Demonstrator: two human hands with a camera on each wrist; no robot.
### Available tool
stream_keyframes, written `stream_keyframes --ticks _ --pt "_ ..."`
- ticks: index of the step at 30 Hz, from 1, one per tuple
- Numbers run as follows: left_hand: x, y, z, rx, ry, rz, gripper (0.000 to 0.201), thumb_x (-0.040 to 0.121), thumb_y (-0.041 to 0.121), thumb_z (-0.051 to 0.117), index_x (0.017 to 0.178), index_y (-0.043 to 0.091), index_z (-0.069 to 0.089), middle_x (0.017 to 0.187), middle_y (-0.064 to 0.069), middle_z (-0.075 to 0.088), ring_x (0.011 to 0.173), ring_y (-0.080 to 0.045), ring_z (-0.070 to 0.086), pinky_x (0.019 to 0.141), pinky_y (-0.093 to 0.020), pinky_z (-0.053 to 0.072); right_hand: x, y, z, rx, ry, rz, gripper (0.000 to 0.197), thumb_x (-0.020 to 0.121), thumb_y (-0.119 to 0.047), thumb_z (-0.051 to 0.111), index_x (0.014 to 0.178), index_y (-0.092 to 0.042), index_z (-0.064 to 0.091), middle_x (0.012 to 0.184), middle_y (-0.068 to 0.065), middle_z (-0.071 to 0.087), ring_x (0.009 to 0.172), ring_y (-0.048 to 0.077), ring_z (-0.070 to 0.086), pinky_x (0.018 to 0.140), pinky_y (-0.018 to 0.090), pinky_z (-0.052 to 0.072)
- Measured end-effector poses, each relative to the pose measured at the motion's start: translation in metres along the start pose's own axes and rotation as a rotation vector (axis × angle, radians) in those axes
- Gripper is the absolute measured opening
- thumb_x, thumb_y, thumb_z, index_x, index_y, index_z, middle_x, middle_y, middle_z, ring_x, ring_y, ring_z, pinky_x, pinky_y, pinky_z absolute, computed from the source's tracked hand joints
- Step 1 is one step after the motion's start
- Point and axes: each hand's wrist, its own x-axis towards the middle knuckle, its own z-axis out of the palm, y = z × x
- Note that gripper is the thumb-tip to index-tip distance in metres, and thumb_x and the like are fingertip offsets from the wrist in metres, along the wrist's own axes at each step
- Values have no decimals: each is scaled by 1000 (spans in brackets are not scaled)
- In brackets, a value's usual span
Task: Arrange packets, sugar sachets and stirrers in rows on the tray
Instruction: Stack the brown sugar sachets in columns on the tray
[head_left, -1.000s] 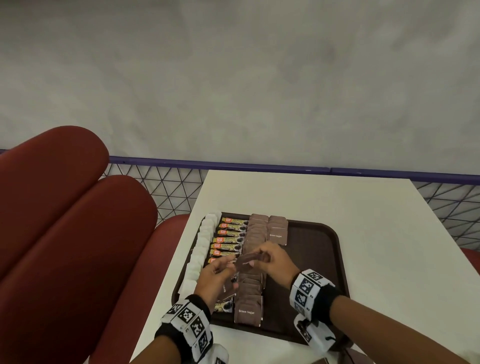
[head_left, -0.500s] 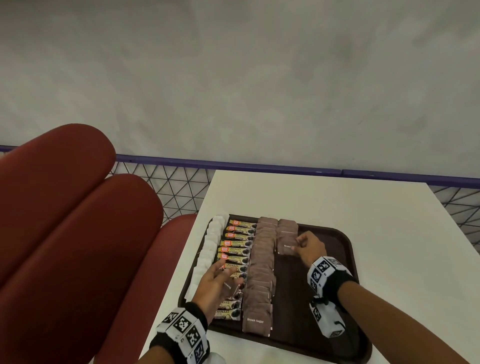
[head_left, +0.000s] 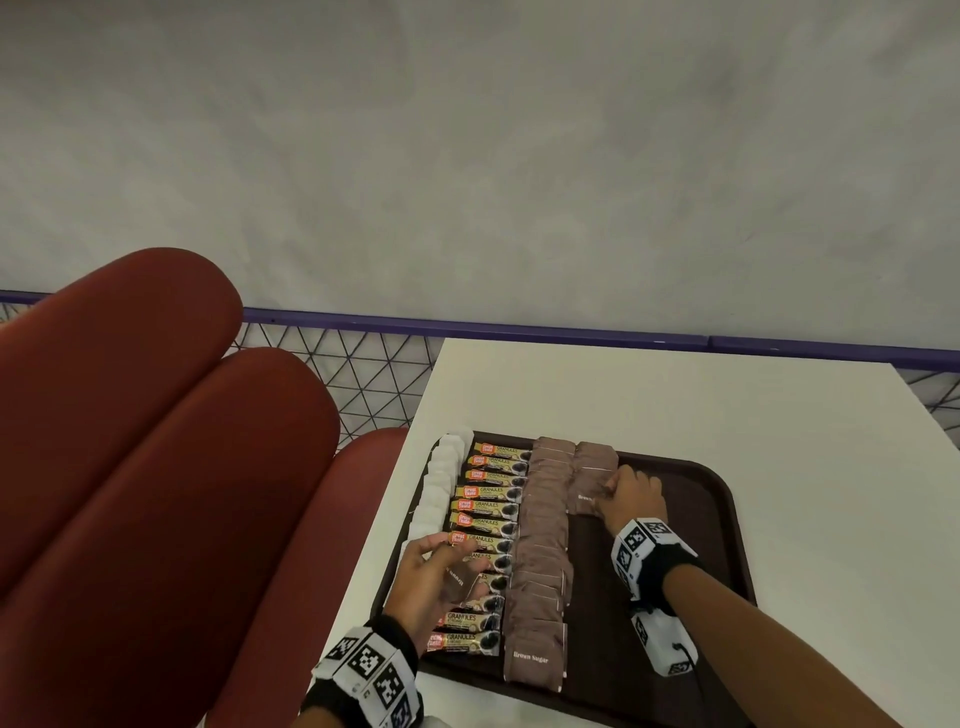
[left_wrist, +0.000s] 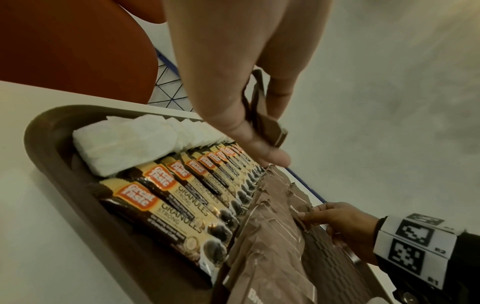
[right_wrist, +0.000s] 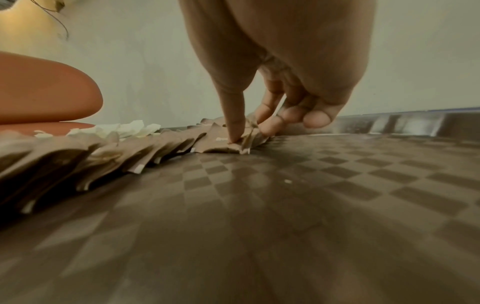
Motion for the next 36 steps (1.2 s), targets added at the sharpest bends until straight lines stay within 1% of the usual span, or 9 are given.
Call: stream_keyframes --ticks 5,11,14,17,23,25,28,31,36 --pt "1 -1 0 -1 -23 14 18 88 0 57 105 -1 56 108 -22 59 94 -33 62 63 -41 60 -4 1 2 -27 60 -15 41 82 -30 65 112 -9 46 120 12 49 116 29 40 93 36 40" --pt "-4 -4 2 134 -21 119 17 90 1 55 95 8 68 109 -15 62 98 -28 57 88 -52 50 -28 -5 -7 22 163 -78 31 83 -24 60 110 -13 49 117 9 46 112 27 39 91 33 36" --pt "-8 -2 8 187 -28 157 18 87 2 59 101 12 67 109 -9 63 97 -26 60 83 -46 54 -49 -14 -10 155 105 -223 17 85 -18 57 101 -19 53 112 4 49 108 22 39 86 27 33" --pt "-13 -2 16 203 -55 142 29 86 3 61 112 16 59 105 -7 64 93 -23 62 64 -35 58 -75 -27 -14 410 -39 -412 11 87 -11 57 90 -21 55 99 -2 53 93 8 45 84 22 31" --pt "-17 -7 31 308 -104 145 41 83 5 66 121 16 53 100 -10 65 79 -18 63 52 -25 54 -107 -48 -24 654 -388 -561 17 87 -10 61 102 -4 64 77 -8 55 63 -13 51 63 3 39" --pt "-17 -8 32 332 -118 142 43 82 4 67 120 18 51 100 -10 65 78 -17 64 54 -25 54 -107 -47 -23 678 -413 -537 8 86 -6 61 90 -12 64 72 -10 55 62 -8 54 63 6 40" --pt "-15 -10 29 321 -107 121 41 81 -4 64 118 9 51 101 -13 65 80 -20 64 56 -24 54 -99 -41 -23 693 -336 -477 22 85 -8 62 75 -27 58 73 -10 55 68 -1 49 63 6 39" --pt "-10 -10 22 331 -91 101 34 81 -6 62 113 -1 52 100 -15 64 80 -20 64 55 -22 53 -97 -33 -23 712 -339 -462 24 85 -7 62 76 -28 56 75 -9 53 68 0 45 63 5 38" --pt "-6 -11 24 392 -102 153 26 79 1 69 101 6 56 86 -5 65 78 -16 63 58 -20 51 -97 -29 -19 596 -404 -507 12 82 -11 66 92 -16 61 77 -7 53 69 0 46 65 8 37"
